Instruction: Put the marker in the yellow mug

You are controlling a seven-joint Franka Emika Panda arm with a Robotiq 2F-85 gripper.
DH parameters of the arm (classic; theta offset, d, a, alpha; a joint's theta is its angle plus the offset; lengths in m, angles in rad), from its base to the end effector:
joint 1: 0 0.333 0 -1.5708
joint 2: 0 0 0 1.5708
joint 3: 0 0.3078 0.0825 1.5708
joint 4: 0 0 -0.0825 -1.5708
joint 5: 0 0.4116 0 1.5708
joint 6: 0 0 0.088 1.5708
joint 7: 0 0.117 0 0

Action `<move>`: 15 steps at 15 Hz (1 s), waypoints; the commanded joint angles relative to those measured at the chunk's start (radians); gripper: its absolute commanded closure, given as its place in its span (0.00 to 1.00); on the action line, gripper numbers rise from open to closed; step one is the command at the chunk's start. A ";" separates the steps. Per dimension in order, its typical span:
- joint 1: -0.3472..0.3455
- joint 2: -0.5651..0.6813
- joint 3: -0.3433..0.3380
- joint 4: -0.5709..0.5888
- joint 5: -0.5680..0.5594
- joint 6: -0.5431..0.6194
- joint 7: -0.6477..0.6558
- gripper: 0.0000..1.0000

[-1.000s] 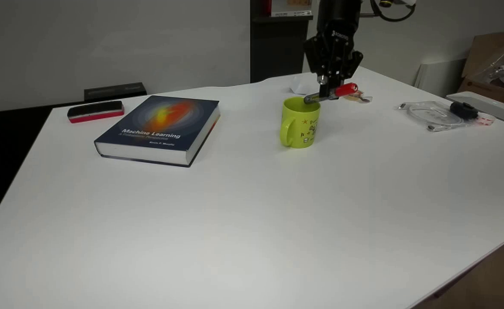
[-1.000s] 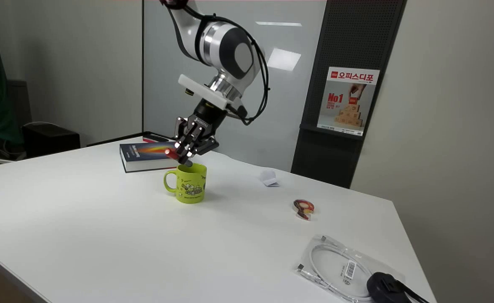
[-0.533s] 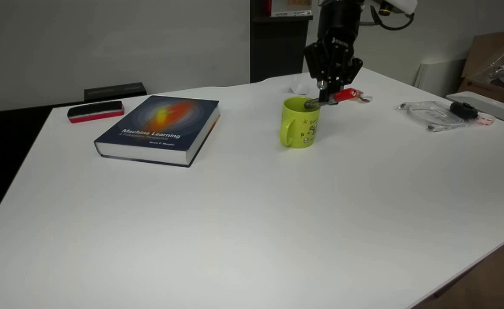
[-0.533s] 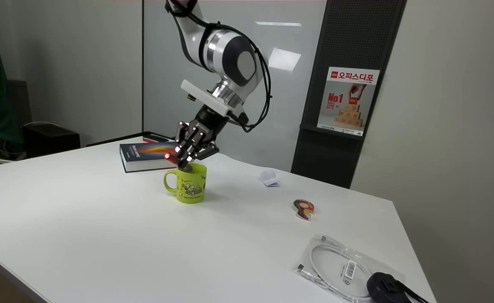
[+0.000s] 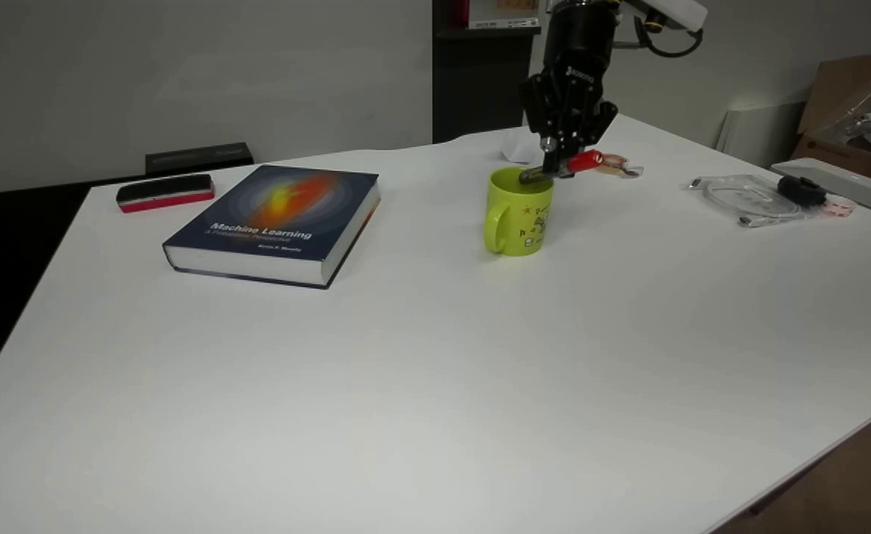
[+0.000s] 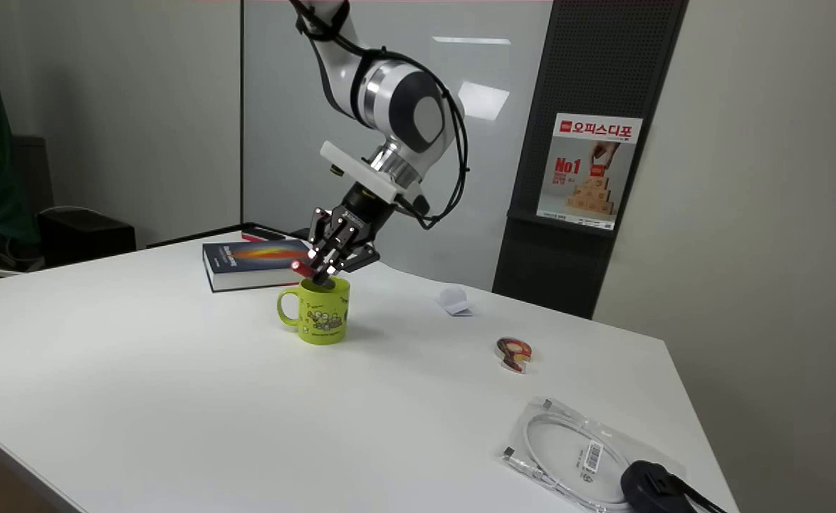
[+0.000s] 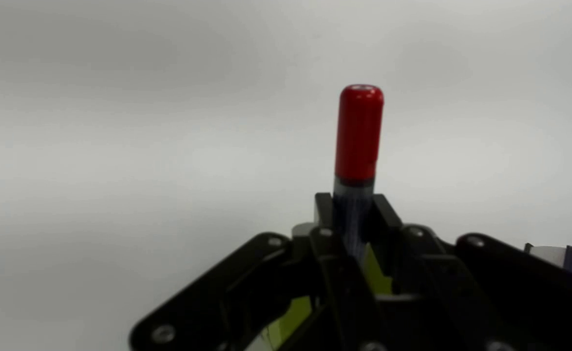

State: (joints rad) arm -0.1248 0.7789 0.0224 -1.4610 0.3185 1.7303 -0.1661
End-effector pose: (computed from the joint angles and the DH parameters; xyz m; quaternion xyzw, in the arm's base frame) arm 0.6717 -0.0387 0.1631 -0.9557 0.0345 0.2260 0.1854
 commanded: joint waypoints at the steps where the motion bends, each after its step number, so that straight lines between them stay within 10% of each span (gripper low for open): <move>1: -0.012 0.061 0.017 0.104 0.009 -0.056 0.024 0.95; 15: -0.012 0.164 0.043 0.267 0.009 -0.121 0.020 0.95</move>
State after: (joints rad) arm -0.1253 0.9123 0.0508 -1.2613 0.3189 1.6494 -0.1660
